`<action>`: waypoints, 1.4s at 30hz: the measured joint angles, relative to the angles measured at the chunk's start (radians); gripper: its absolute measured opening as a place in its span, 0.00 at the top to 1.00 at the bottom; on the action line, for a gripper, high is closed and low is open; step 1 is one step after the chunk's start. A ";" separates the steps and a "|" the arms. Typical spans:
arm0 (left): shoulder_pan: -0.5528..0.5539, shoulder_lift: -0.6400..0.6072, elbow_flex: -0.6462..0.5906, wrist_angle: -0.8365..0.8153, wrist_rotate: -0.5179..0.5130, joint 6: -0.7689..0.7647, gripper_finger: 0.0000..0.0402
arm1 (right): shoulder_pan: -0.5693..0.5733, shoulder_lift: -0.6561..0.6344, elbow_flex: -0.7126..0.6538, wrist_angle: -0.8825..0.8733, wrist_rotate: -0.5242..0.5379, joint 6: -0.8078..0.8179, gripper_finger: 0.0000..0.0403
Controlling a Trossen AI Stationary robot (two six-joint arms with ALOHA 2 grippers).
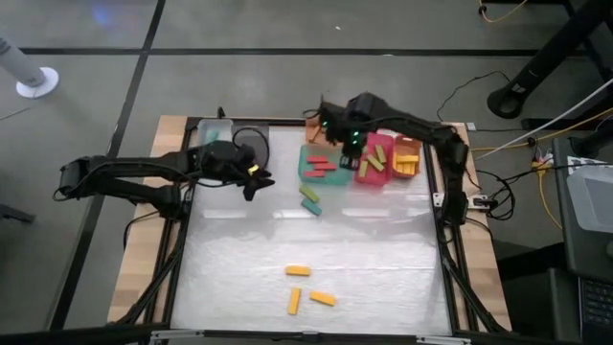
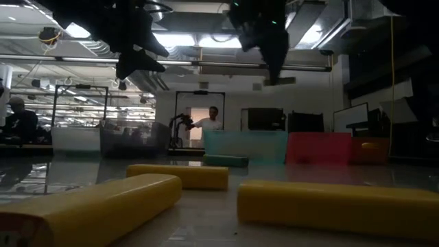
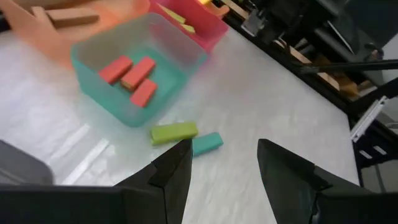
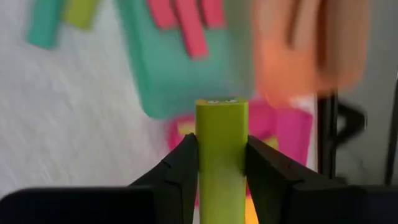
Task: Sort blocks
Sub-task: Put the light green block into the pink bin
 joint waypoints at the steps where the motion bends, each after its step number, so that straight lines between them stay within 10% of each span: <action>1: -0.010 0.006 0.000 0.005 -0.004 -0.007 0.58 | -0.020 -0.023 -0.035 -0.001 0.000 0.010 0.71; 17: -0.169 0.300 0.000 0.436 -0.021 0.054 0.58 | -0.172 -0.181 -0.558 0.210 -0.004 0.065 0.70; 34: -0.320 0.602 0.000 0.648 0.092 0.173 0.58 | -0.169 -0.181 -0.584 0.238 0.006 0.075 0.69; 42: -0.530 0.602 0.000 0.600 0.007 0.293 0.58 | -0.169 -0.180 -0.584 0.240 0.007 0.084 0.51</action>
